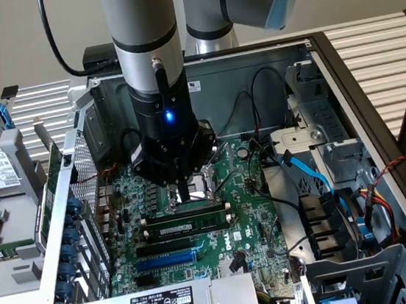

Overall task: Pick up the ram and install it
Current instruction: 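Press down the ram until it locks into place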

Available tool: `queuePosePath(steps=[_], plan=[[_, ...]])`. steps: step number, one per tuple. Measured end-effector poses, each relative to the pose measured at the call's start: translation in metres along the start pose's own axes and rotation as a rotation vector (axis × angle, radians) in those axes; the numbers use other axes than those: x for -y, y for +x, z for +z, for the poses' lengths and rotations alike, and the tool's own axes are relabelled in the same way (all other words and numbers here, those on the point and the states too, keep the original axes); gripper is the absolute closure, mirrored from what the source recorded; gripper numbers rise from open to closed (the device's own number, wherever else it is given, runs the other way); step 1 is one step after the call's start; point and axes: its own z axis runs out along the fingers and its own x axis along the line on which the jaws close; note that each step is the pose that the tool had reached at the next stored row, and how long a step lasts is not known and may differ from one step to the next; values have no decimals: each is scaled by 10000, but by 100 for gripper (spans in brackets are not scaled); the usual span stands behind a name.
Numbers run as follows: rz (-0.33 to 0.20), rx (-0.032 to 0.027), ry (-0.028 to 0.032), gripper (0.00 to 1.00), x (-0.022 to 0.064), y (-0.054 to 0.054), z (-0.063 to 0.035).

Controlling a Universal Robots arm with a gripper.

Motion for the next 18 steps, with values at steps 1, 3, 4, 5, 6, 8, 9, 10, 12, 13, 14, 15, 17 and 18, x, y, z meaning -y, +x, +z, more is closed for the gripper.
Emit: queuePosePath(steps=[1,3,4,5,6,8,9,10,12,13,14,15,17,18], plan=[[83,12,-46,89,0,0,0],[240,35,-136,89,0,0,0],[263,45,-193,89,1,0,0],[266,49,-224,89,1,0,0],[266,50,-226,89,1,0,0],[267,50,-227,89,1,0,0],[274,52,-248,89,2,0,-1],[294,61,-295,89,4,0,0],[357,81,-398,89,9,1,-1],[399,87,-418,89,12,2,-1],[466,86,-417,89,14,3,-1],[534,81,-417,89,15,3,-1],[692,60,-410,89,17,3,-2],[774,47,-405,89,17,3,-2]])
